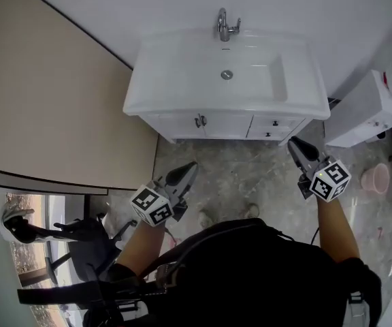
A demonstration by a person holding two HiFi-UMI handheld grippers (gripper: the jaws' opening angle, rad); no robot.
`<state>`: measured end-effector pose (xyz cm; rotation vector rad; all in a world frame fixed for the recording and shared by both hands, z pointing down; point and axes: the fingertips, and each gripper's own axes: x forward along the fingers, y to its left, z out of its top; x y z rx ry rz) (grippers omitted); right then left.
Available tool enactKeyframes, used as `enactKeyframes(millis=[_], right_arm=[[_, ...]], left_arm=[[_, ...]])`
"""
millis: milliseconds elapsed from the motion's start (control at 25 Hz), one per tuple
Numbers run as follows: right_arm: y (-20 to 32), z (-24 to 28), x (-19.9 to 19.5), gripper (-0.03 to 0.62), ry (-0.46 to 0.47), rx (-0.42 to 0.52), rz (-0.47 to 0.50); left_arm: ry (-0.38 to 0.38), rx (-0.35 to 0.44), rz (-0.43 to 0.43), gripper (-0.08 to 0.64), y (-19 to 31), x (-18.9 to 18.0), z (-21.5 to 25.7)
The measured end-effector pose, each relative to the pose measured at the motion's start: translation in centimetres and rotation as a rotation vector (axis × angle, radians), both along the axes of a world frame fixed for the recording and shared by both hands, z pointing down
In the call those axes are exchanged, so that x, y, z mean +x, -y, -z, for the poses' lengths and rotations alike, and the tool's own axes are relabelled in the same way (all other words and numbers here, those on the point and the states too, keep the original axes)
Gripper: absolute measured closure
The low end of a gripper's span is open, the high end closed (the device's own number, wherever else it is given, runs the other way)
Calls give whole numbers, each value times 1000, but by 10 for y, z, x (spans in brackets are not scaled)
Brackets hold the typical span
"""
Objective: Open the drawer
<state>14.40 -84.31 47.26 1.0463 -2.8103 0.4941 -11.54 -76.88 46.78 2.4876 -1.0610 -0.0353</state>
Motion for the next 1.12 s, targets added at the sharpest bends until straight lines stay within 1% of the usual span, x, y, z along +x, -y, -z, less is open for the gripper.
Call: enactKeyframes(millis=[160,280,400,520,640,760,840,920,1120], right_arm=[[25,-46,8,560,-58,-23,-68],[53,-102,17,539,-103,-51,-121],[86,-179,31,507,-173,-95,-164],[125,-266,44,463,-254,-160,-200],[158,-349,56,427,-337,-241,-222],[185,-411,67,392,-367,-327,-272],[200,-441,77,383,-371,-372,-322],[213,-463,83,379,-383,-397,-356],[234,-501,83,380,-427,-449,-373]], left_arm=[[6,-10,-45,566,31,-7,-34],[6,-1,-61,566,56,-7,-71],[27,15,-62,566,74,-1,-111],[48,22,-59,566,90,5,-151],[47,4,-50,566,104,10,-196],[53,-20,-52,566,114,14,-235],[57,-30,-59,566,119,17,-254],[62,-39,-61,566,123,19,-270],[63,-57,-70,566,127,21,-297]])
